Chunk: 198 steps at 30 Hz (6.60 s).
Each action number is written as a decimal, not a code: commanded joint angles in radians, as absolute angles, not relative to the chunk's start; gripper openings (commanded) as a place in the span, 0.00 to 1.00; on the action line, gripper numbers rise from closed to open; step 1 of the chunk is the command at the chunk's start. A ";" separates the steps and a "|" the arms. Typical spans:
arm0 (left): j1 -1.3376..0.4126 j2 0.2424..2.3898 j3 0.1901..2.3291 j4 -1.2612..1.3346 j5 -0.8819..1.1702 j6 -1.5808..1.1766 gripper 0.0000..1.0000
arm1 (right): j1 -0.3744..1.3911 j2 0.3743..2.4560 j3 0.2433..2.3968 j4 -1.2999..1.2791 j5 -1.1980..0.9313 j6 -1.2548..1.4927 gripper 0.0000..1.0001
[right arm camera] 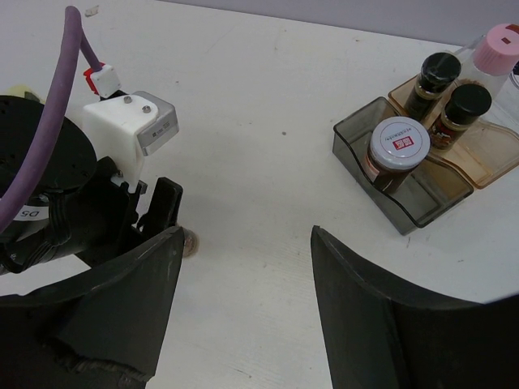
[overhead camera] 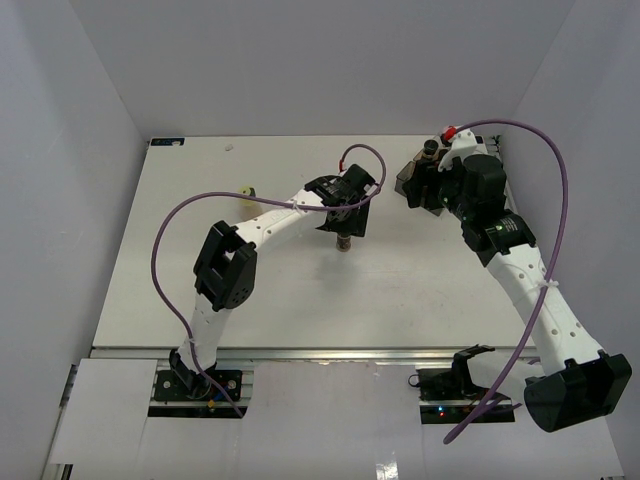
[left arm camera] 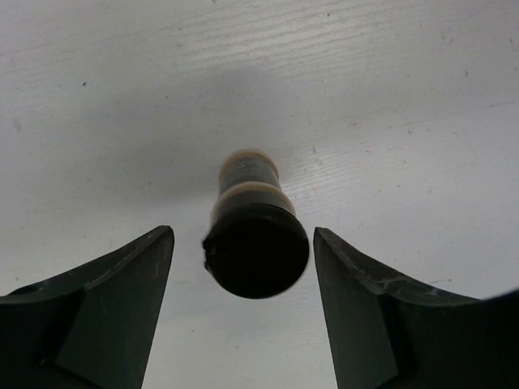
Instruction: Organize the condiment bottles
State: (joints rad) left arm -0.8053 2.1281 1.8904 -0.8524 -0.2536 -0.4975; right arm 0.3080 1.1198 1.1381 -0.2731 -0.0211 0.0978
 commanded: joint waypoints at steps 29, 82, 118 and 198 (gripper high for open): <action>-0.308 1.227 1.241 -0.813 -0.105 -0.408 0.98 | 0.601 1.469 1.279 -0.242 -0.055 0.112 0.71; -0.307 0.911 0.787 -0.592 -0.032 -0.382 0.98 | 0.115 1.721 1.777 -0.513 0.302 0.042 0.08; -0.322 0.953 0.782 -0.586 -0.018 -0.373 0.98 | -0.051 2.105 1.821 -0.212 0.183 0.038 0.09; -0.235 1.909 1.625 -0.632 -0.201 -0.298 0.90 | 0.144 1.352 1.245 -0.217 -0.078 0.075 0.77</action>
State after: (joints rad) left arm -0.2325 1.8962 1.5916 -0.6395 -0.1753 -0.3041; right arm 0.1410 1.4089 1.2576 -0.2808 -0.0995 0.0933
